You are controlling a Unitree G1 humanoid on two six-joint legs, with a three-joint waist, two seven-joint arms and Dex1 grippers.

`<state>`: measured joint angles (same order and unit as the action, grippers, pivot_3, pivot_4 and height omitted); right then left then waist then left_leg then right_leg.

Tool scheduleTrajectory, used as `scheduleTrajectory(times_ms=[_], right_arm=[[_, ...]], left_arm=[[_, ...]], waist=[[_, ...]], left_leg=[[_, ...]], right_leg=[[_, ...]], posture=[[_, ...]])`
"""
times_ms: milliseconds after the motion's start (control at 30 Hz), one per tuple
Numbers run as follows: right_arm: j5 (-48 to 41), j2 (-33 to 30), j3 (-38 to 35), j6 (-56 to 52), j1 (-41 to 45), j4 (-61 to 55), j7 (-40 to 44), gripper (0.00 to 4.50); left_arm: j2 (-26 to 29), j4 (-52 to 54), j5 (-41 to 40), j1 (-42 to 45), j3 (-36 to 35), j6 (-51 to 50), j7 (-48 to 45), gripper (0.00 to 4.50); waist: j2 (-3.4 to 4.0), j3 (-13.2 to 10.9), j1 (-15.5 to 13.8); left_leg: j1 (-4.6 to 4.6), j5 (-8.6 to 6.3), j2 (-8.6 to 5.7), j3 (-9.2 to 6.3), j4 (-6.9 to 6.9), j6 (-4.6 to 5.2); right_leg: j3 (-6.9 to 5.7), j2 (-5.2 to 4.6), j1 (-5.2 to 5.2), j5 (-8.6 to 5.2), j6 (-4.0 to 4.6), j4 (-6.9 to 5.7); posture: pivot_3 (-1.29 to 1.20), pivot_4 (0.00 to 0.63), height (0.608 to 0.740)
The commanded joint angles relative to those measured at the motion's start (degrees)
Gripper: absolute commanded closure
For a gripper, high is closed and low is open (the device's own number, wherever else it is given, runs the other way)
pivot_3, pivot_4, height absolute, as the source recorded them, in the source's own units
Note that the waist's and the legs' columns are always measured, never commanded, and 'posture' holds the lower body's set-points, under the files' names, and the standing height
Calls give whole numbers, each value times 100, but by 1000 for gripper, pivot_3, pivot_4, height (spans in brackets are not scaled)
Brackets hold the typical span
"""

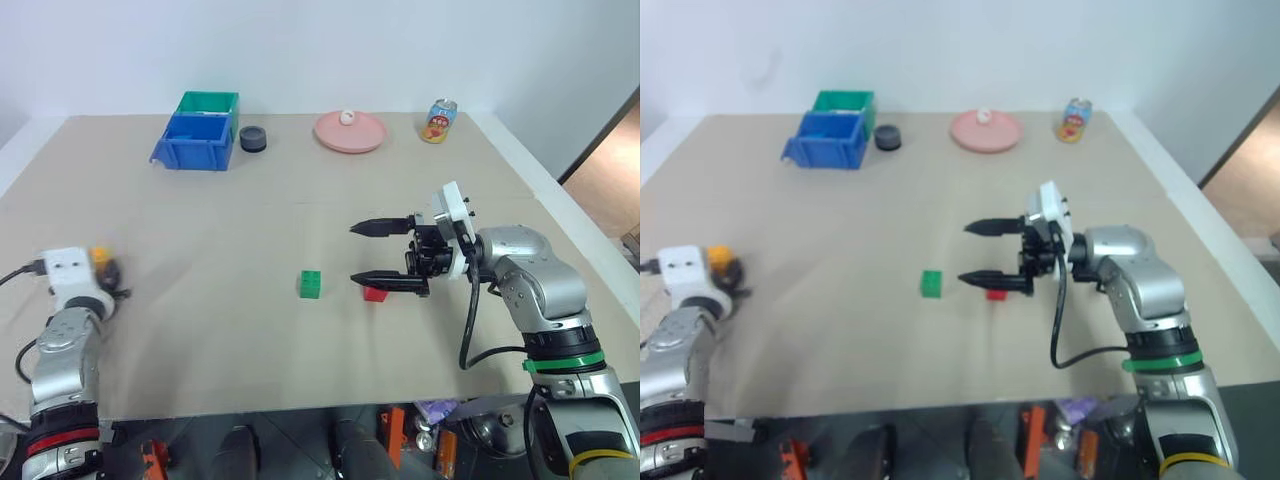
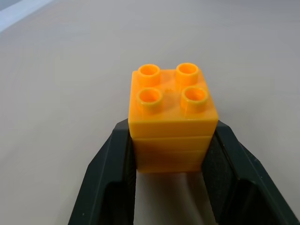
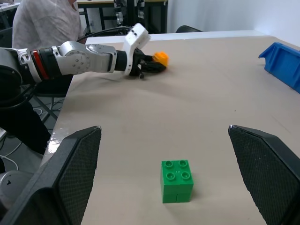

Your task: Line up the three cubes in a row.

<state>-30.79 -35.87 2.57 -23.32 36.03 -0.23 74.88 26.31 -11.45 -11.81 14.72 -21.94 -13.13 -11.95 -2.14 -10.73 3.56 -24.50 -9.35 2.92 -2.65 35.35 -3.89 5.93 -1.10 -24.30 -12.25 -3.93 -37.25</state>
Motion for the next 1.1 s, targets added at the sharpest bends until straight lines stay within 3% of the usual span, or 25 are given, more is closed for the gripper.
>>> scheduleTrajectory(times_ms=[33,233,333,500,700,1100], right_arm=[[-15,-41,-100,91,109,-12,47,0],[16,-55,-123,99,134,7,31,0],[26,-95,-152,100,113,-20,30,0],[-100,-210,-253,-17,59,-161,46,0],[-241,-400,-376,-148,-65,-388,20,0],[-302,-509,-490,-288,-279,-696,-180,0]], left_arm=[[343,271,-227,304,84,462,-759,3173],[808,278,-613,378,643,665,-2628,3173],[1374,123,-380,-111,1543,1696,-4613,3173],[1673,-451,-487,-176,2075,2613,-6241,3173],[1353,-1497,-396,828,2373,3024,-6798,3173],[748,-2449,-523,2257,2612,2492,-7717,3173]], waist=[[-4,-2,-1],[-3,-2,23],[-1,-3,60],[0,-3,62],[7,-1,14],[7,-2,-73]], left_leg=[[-3,0,1,0,0,0],[-3,-4,3,3,-24,-4],[-1,-4,3,4,-46,-5],[3,-4,10,5,-77,-4],[2,-4,2,6,-80,-4],[-1,-4,0,2,-62,-3]], right_leg=[[0,1,-3,0,0,0],[1,0,-10,-16,0,3],[1,0,-16,-25,7,6],[-5,2,-33,-40,26,5],[-2,-4,-26,-49,15,6],[-3,-1,-21,-39,2,4]], posture=[[0,150,736],[0,150,736],[0,150,736],[0,150,736],[0,150,736],[0,150,736]])
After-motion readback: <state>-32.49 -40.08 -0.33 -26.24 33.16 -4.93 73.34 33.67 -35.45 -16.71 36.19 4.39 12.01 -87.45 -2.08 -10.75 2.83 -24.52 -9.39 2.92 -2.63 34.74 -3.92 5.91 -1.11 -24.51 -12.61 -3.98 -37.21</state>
